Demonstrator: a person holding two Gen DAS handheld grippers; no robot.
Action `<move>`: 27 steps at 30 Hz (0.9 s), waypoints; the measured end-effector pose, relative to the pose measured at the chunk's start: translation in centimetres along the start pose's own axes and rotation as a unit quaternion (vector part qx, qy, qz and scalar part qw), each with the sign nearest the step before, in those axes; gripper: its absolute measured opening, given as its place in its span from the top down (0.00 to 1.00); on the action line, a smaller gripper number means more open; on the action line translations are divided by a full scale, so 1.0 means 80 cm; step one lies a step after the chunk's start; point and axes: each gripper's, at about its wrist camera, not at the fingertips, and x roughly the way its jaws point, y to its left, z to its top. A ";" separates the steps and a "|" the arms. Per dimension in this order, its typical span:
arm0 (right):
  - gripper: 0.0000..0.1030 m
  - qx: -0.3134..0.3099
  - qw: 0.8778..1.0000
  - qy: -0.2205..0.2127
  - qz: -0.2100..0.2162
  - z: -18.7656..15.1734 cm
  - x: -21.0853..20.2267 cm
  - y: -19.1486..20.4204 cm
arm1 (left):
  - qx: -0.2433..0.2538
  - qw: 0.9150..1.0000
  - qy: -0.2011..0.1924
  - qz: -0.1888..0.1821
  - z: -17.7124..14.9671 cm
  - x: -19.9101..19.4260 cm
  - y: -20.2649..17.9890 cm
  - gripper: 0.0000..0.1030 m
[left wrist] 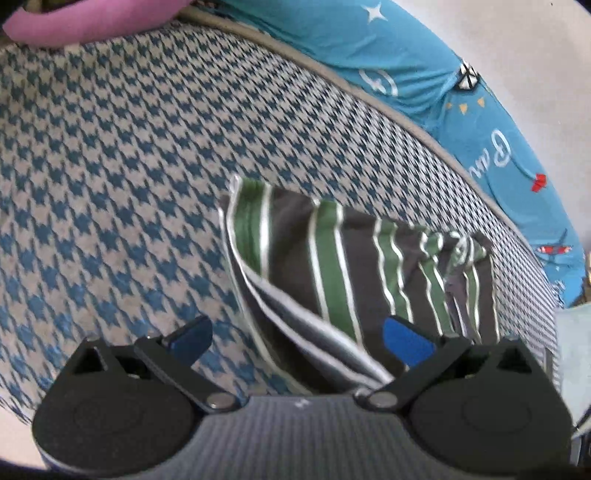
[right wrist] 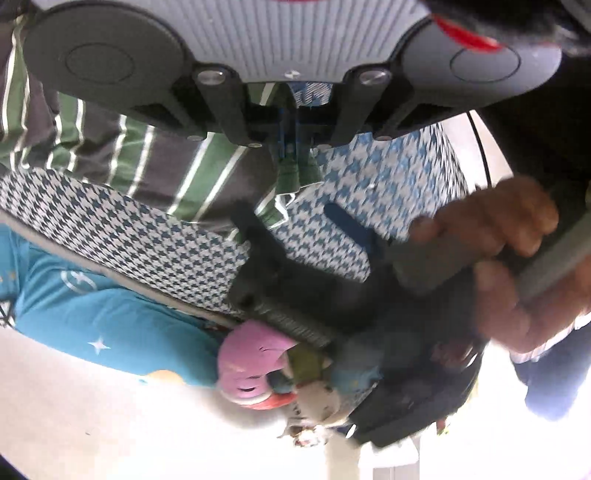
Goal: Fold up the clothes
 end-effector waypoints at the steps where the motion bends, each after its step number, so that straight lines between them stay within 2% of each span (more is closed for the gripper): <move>1: 0.93 0.002 1.000 -0.001 0.001 0.001 -0.001 -0.002 | -0.002 1.000 0.010 -0.008 -0.003 0.003 0.000 0.00; 4: 0.93 -0.007 1.000 -0.003 0.003 0.003 -0.002 0.001 | -0.006 0.999 0.039 -0.038 -0.009 0.011 0.001 0.00; 11: 0.93 -0.053 0.998 0.015 0.001 -0.006 0.005 0.023 | -0.010 0.996 0.038 -0.085 -0.013 0.007 -0.003 0.00; 13: 0.83 -0.071 0.997 0.026 -0.002 -0.010 0.011 0.031 | -0.008 0.995 0.038 -0.092 -0.018 0.006 -0.008 0.00; 15: 0.63 -0.088 0.996 0.032 -0.006 -0.014 0.017 0.039 | -0.006 0.995 0.038 -0.095 -0.022 0.006 -0.011 0.00; 21: 0.53 -0.114 0.993 0.031 -0.014 -0.017 0.028 0.052 | -0.016 0.993 0.038 -0.107 -0.019 0.006 -0.013 0.00; 27: 0.53 -0.145 0.988 0.024 -0.057 -0.018 0.049 0.060 | -0.018 0.993 0.039 -0.108 -0.019 0.010 -0.015 0.00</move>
